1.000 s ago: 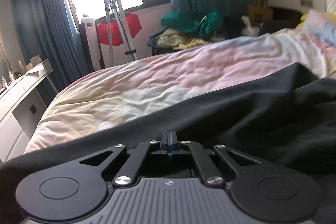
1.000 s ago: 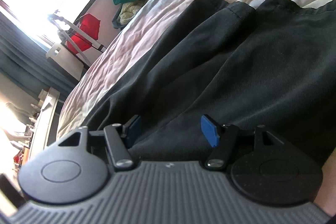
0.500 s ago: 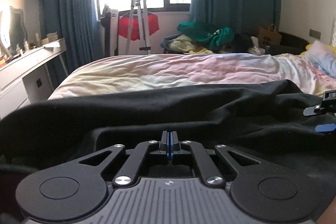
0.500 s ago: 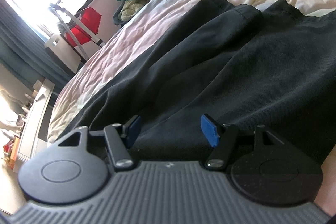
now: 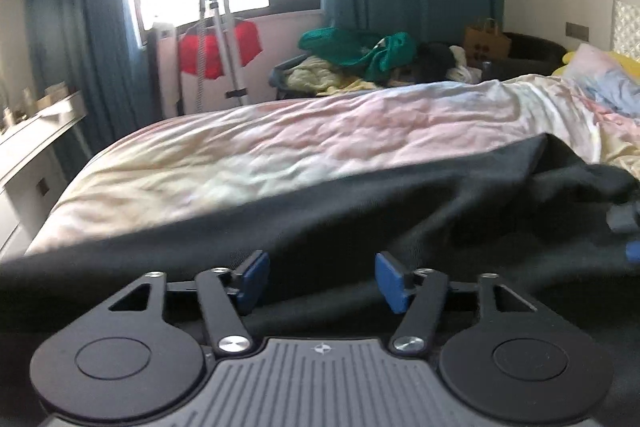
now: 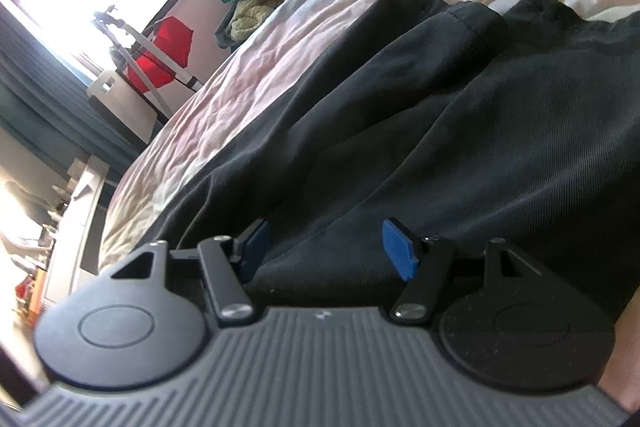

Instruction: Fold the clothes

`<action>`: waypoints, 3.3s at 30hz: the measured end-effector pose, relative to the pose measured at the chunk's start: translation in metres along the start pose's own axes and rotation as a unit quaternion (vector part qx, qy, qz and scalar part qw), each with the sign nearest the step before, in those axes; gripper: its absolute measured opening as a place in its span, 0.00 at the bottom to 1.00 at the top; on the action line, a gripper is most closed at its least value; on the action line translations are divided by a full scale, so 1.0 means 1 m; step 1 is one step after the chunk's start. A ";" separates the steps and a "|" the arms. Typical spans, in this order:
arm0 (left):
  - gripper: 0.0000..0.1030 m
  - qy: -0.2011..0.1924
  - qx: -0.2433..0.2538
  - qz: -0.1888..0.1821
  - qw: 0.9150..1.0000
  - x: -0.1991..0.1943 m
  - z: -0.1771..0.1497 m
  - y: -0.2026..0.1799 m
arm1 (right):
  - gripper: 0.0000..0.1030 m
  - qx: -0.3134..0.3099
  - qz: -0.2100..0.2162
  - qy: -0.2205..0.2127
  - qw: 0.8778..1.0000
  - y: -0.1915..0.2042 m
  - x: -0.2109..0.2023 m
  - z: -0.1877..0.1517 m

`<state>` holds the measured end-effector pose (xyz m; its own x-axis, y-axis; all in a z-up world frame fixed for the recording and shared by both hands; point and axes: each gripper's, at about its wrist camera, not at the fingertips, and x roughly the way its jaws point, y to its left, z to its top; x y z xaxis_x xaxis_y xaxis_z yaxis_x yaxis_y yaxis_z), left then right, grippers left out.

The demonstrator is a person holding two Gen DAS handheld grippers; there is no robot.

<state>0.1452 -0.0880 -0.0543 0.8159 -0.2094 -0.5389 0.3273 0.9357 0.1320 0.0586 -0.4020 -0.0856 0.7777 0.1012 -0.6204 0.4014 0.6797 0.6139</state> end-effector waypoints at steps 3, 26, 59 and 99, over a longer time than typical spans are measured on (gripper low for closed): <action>0.72 0.003 0.003 -0.022 1.000 0.036 0.027 -0.015 | 0.64 0.012 0.003 0.001 1.000 -0.004 0.001 0.002; 0.83 0.024 0.130 -0.064 0.989 0.029 -0.025 -0.035 | 0.64 0.030 0.008 -0.015 0.999 -0.017 0.004 0.008; 0.03 -0.062 -0.110 -0.077 0.989 0.005 -0.063 0.036 | 0.64 -0.010 0.047 -0.082 0.995 0.016 0.015 0.017; 0.03 -0.038 -0.059 -0.100 0.992 -0.021 -0.048 0.019 | 0.05 0.074 -0.010 -0.166 0.983 -0.064 0.083 0.132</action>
<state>0.1119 -0.0518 -0.0803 0.7752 -0.4113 -0.4794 0.4324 0.8988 -0.0719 0.1611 -0.5332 -0.1121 0.8738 -0.1710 -0.4553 0.4657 0.5640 0.6820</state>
